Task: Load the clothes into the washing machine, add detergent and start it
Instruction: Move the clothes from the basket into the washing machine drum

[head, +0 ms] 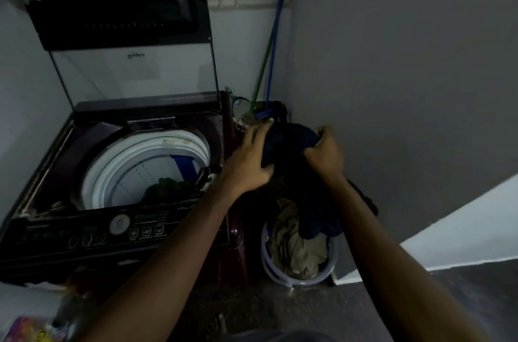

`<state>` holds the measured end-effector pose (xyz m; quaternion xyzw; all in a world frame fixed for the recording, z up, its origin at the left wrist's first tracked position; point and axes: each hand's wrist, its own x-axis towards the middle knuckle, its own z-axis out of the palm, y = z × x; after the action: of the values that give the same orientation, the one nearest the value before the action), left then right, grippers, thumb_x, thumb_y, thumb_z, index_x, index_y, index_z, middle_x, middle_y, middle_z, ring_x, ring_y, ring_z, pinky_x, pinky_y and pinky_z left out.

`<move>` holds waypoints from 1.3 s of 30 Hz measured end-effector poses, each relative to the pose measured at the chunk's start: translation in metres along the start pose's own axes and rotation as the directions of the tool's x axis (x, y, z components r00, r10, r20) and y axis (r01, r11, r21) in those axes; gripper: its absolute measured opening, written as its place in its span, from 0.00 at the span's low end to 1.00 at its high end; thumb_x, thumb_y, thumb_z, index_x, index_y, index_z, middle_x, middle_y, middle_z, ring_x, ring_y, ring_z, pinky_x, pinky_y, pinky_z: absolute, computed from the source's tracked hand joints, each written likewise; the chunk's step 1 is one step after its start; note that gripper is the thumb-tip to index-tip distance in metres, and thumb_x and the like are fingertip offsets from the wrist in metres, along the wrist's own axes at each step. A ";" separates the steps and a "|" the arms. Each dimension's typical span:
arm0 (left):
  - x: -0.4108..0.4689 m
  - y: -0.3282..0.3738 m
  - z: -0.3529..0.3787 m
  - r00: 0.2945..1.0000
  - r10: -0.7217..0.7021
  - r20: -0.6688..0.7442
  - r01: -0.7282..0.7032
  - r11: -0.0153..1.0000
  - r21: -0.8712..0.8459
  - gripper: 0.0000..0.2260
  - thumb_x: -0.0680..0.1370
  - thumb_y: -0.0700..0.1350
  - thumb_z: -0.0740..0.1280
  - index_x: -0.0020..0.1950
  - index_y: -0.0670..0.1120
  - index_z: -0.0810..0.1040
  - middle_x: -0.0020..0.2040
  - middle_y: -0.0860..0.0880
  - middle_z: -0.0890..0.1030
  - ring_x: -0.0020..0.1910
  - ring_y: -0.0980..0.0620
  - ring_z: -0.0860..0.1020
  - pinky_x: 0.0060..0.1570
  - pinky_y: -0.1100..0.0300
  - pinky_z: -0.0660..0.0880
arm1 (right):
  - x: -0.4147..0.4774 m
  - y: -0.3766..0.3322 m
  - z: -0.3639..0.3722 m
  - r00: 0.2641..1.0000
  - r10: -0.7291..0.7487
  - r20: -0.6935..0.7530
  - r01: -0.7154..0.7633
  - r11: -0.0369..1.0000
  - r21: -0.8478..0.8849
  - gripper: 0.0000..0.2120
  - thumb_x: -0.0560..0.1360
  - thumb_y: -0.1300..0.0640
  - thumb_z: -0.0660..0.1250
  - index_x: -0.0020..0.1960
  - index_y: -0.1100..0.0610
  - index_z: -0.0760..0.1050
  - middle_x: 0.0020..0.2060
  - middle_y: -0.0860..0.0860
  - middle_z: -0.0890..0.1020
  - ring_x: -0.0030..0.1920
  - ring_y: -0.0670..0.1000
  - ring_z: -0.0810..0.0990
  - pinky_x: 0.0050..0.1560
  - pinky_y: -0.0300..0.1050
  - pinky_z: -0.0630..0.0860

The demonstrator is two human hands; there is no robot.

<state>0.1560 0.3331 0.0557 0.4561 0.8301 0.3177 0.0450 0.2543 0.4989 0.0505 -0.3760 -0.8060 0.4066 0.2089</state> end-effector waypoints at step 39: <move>-0.010 -0.166 -0.165 0.672 -0.266 -0.691 0.141 0.962 -0.233 0.26 0.62 0.49 0.78 0.57 0.50 0.73 0.58 0.51 0.75 0.53 0.53 0.76 0.47 0.56 0.77 | 0.017 -0.117 0.196 0.909 -0.267 0.319 0.281 0.960 0.004 0.21 0.74 0.59 0.65 0.67 0.58 0.72 0.58 0.58 0.80 0.57 0.59 0.79 0.57 0.51 0.76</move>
<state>-0.0191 0.1814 0.0900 0.1956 0.7991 0.5282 -0.2100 0.0662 0.3693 0.0316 -0.1934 -0.8820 0.4115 0.1241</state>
